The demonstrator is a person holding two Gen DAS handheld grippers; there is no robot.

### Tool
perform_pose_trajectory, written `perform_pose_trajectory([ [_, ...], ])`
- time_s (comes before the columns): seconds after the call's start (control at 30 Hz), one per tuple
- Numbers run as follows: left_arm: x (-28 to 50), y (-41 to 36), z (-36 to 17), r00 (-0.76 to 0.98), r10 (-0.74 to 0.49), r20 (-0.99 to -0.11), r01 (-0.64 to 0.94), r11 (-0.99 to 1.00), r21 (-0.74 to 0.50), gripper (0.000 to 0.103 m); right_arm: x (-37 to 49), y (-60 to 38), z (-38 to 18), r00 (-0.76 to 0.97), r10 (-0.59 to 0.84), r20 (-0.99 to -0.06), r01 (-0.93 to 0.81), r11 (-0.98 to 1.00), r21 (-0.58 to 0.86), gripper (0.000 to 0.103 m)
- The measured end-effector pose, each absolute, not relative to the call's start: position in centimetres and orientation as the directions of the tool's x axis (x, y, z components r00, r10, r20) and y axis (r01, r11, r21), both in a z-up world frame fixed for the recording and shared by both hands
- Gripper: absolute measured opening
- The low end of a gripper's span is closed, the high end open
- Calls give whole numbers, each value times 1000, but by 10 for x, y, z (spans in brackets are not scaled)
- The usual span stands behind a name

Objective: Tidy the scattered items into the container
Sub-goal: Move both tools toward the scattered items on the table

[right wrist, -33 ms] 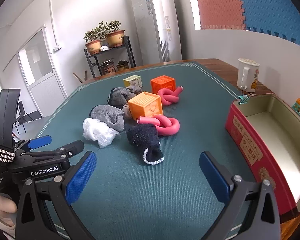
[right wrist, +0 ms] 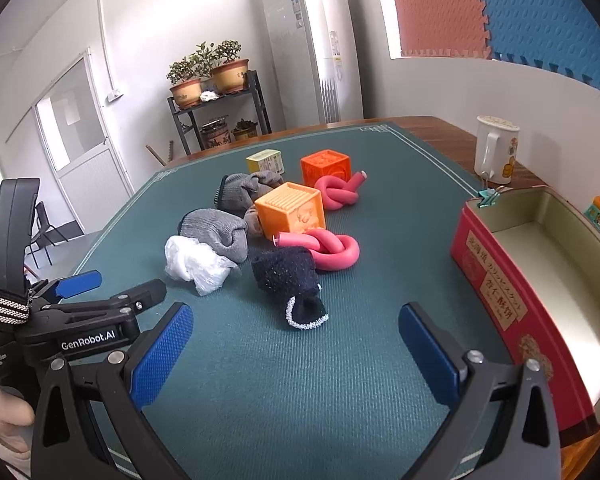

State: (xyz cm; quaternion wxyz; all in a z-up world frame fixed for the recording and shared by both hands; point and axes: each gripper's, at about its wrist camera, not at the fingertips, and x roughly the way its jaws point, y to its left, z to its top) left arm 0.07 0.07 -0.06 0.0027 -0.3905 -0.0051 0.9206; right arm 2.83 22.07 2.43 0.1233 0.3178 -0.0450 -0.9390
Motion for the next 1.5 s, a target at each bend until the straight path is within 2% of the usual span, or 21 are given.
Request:
perform_pose_trajectory([
  [0.13,2,3,-2,-676,35,-736,-6,-999,-42,102,31,218,26,-762,-261,-593,204,-965,162,103],
  [0.23,-19,-30,-14,-619,91,-780,6,-993,-120,102,14,213,15,-738,-251,-627,202,-968,151,103],
  [0.43,6,-19,-12,-648,-4,-762,59,-997,-45,102,-6,204,14,-741,-253,-622,211,-967,142,103],
  [1.03,-16,-13,-30,-623,-26,-782,61,-998,-16,102,-30,218,-8,-718,-298,-629,158,-950,269,103],
  [1.5,-18,-13,-33,-625,-29,-780,64,-998,-14,102,-29,223,-9,-727,-299,-618,160,-949,271,103],
])
